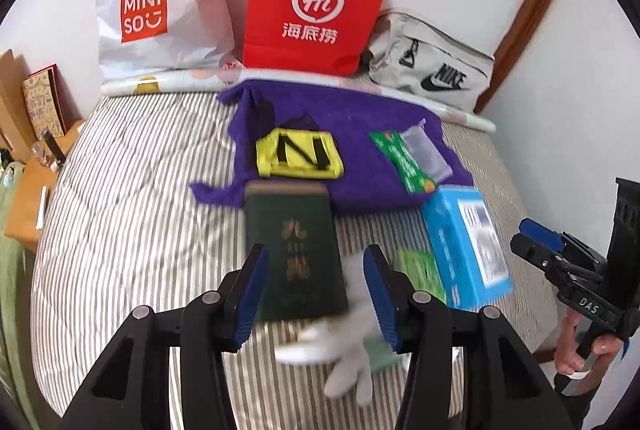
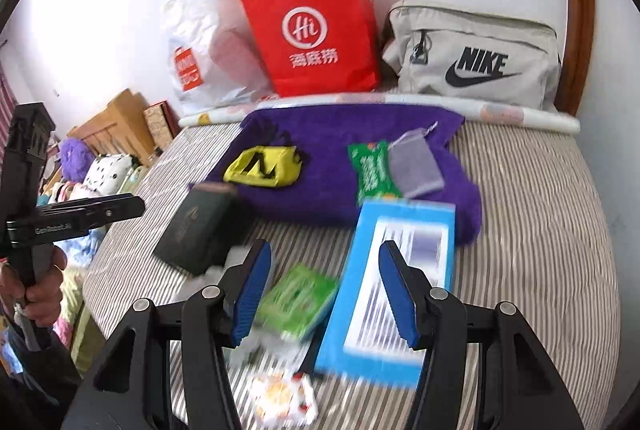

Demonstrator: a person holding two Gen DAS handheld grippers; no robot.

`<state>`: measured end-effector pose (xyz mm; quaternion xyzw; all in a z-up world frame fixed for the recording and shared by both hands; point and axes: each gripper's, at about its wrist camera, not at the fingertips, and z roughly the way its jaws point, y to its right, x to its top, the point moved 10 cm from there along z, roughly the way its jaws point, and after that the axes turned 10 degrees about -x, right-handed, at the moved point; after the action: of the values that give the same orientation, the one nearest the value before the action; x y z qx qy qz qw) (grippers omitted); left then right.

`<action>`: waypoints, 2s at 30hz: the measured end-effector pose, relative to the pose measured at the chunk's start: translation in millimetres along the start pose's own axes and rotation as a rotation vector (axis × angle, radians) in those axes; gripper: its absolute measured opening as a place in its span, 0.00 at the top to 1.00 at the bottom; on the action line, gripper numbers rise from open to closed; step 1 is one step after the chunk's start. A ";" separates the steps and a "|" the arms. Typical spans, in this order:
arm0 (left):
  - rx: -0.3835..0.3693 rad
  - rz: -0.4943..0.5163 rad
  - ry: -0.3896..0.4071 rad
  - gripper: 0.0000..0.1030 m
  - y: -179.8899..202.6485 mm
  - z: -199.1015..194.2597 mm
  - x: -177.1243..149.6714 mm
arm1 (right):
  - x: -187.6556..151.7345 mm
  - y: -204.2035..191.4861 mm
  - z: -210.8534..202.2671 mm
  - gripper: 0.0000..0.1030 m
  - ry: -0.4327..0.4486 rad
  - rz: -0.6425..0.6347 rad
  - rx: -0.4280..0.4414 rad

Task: Organize soft objects
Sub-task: 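Grasp white glove with left gripper while right gripper reaches toward white cloth, then lift white glove with left gripper while right gripper grasps white cloth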

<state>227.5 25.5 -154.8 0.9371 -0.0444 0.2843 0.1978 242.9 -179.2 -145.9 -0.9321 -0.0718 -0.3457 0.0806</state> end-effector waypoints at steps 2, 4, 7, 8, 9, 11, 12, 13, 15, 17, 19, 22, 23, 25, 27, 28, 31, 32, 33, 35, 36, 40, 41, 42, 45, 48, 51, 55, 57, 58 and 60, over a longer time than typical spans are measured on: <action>0.002 0.001 -0.006 0.54 2.1 -1.1 -14.9 | -17.5 -4.4 -8.2 0.46 -0.008 -0.001 0.011; -0.012 0.005 -0.022 0.54 6.0 1.0 -28.7 | -31.9 -6.7 -13.2 0.46 -0.011 0.000 0.016; -0.024 0.020 -0.030 0.54 13.6 6.5 -47.2 | -54.6 -11.1 -16.9 0.46 -0.024 -0.011 0.021; -0.027 0.028 -0.032 0.54 17.0 11.0 -54.2 | -60.6 -11.6 -18.1 0.46 -0.024 -0.014 0.018; -0.029 0.031 -0.031 0.54 18.6 14.6 -58.6 | -69.0 -12.4 -19.7 0.46 -0.022 -0.013 0.017; -0.032 0.030 -0.033 0.54 20.0 23.6 -67.6 | -83.3 -14.4 -21.1 0.46 -0.025 -0.009 0.030; -0.039 0.022 -0.035 0.54 19.8 28.5 -71.5 | -91.2 -16.6 -20.6 0.46 -0.032 -0.013 0.041; -0.049 0.010 -0.037 0.54 19.4 34.5 -75.5 | -97.8 -18.6 -19.3 0.46 -0.038 -0.020 0.044; -0.054 -0.007 -0.044 0.54 17.6 43.0 -81.3 | -109.3 -21.9 -15.7 0.46 -0.050 -0.038 0.037; -0.057 -0.011 -0.055 0.54 17.4 53.5 -85.8 | -117.3 -25.0 -11.9 0.46 -0.057 -0.059 0.028; -0.054 -0.006 -0.055 0.54 18.1 60.2 -88.3 | -122.6 -24.6 -8.6 0.46 -0.058 -0.068 0.023; -0.056 0.003 -0.043 0.55 19.2 68.9 -88.7 | -128.8 -21.5 -5.2 0.46 -0.069 -0.059 0.022; -0.057 0.010 -0.041 0.55 20.0 70.3 -88.6 | -131.2 -20.1 -4.0 0.46 -0.077 -0.054 0.021; -0.044 0.032 -0.044 0.69 19.9 74.9 -88.2 | -133.8 -17.8 -1.9 0.46 -0.082 -0.048 0.012; -0.043 0.047 -0.061 0.80 19.4 78.8 -89.2 | -135.4 -17.4 -0.7 0.46 -0.078 -0.042 0.008; -0.078 0.039 -0.058 0.88 21.4 76.6 -89.1 | -135.8 -18.5 -0.2 0.46 -0.077 -0.041 0.011; -0.090 0.053 -0.046 0.88 23.6 61.8 -86.4 | -136.8 -21.6 0.8 0.46 -0.074 -0.047 0.011; -0.091 0.051 -0.032 0.88 23.7 54.6 -84.7 | -136.9 -23.2 1.8 0.46 -0.077 -0.052 0.012; -0.102 0.047 -0.015 0.88 24.6 46.2 -82.6 | -136.8 -23.7 2.6 0.46 -0.078 -0.054 0.013; -0.142 0.037 0.010 0.88 27.8 27.8 -79.0 | -135.9 -27.1 4.5 0.46 -0.083 -0.058 0.018; -0.151 0.035 0.025 0.88 28.1 17.3 -77.4 | -135.3 -30.0 5.2 0.46 -0.084 -0.064 0.022; -0.101 0.061 0.056 0.88 20.7 -7.4 -75.7 | -132.0 -43.8 6.6 0.46 -0.078 -0.087 0.038; -0.071 0.060 0.055 0.88 14.7 -11.6 -78.3 | -130.9 -47.4 6.8 0.46 -0.074 -0.092 0.041; -0.052 0.055 0.052 0.88 9.2 -12.3 -80.1 | -130.2 -51.5 7.3 0.46 -0.070 -0.100 0.046; -0.003 0.038 0.039 0.88 -9.6 -7.3 -87.0 | -128.4 -66.2 15.3 0.46 -0.068 -0.140 0.042; 0.013 0.000 0.017 0.88 -27.0 0.7 -96.7 | -128.3 -77.0 25.4 0.48 -0.077 -0.155 0.041; 0.017 -0.025 0.006 0.88 -38.4 6.2 -102.5 | -123.5 -84.9 34.1 0.51 -0.074 -0.144 0.055; 0.018 -0.036 -0.003 0.88 -46.8 10.7 -106.4 | -113.0 -90.7 47.2 0.59 -0.070 -0.142 0.024; -0.010 -0.043 -0.011 0.88 -45.9 14.2 -107.2 | -108.5 -93.7 53.4 0.59 -0.074 -0.145 0.012; -0.014 -0.044 -0.013 0.88 -46.0 15.0 -108.6 | -108.1 -95.8 58.4 0.59 -0.083 -0.154 -0.002; -0.021 -0.044 -0.024 0.88 -46.4 20.0 -111.0 | -109.5 -97.9 67.7 0.59 -0.101 -0.174 -0.033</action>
<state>154.3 56.9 -247.2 0.9390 -0.0294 0.2682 0.2134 185.0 -78.6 -258.5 -0.9399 -0.1508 -0.3048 0.0313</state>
